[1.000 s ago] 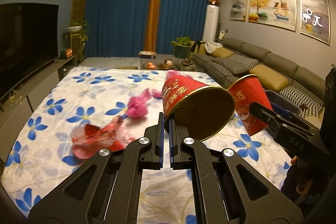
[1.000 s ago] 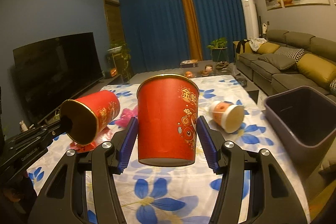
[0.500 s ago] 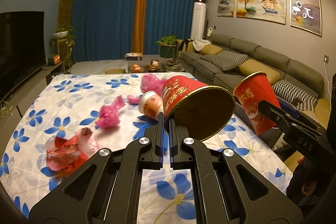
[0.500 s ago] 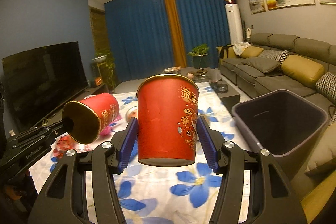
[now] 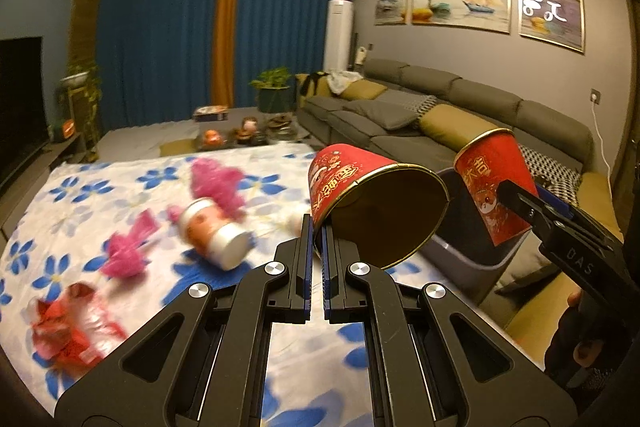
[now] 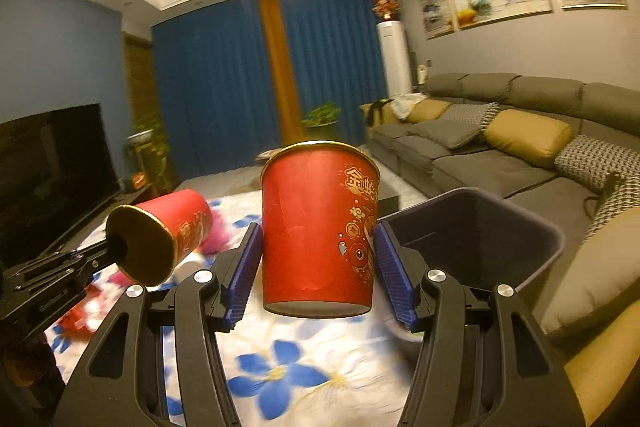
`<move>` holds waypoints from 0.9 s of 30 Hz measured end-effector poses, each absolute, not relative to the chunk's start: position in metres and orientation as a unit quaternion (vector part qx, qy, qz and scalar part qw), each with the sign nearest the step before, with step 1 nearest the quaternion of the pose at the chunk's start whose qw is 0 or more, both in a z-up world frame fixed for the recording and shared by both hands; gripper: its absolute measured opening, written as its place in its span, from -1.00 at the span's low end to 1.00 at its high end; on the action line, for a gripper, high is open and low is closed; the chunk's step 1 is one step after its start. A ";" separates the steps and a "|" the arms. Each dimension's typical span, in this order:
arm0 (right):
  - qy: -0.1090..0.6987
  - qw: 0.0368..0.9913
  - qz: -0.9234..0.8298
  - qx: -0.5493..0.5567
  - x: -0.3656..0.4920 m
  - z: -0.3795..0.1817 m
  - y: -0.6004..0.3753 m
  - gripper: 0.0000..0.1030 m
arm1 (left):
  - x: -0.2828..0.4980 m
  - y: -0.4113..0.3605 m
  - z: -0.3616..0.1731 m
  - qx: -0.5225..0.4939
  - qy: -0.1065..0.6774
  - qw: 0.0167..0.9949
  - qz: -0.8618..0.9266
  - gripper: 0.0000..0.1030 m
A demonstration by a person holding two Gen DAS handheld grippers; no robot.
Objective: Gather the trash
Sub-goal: 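Carry the tin can and red cup over the grey bin with both tools, then open both tools to drop the tin can and red cup into the bin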
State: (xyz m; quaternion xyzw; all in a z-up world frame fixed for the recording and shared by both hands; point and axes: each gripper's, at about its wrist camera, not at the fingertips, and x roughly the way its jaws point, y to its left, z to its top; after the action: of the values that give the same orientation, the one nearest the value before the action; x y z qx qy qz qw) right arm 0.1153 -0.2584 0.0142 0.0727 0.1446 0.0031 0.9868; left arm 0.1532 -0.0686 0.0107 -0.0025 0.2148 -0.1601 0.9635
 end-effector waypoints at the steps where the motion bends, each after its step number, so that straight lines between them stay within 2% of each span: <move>1: 0.142 0.987 -0.005 0.073 0.116 0.015 -0.264 0.10 | 0.157 -0.076 0.012 -0.001 0.213 0.963 -0.167 -0.94; 16: 0.133 0.983 -0.090 0.088 0.137 0.009 -0.331 0.10 | 0.207 -0.175 0.001 0.014 0.220 0.947 -0.233 -0.94; 27: 0.141 0.980 -0.105 0.096 0.153 0.007 -0.347 0.10 | 0.233 -0.209 -0.012 0.021 0.233 0.940 -0.250 -0.94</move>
State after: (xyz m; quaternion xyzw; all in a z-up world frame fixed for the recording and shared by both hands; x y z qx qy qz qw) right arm 0.1529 -0.3473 0.0067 0.0956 0.1410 -0.1048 0.9798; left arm 0.2330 -0.2085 -0.0118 0.0211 0.2329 -0.2501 0.9395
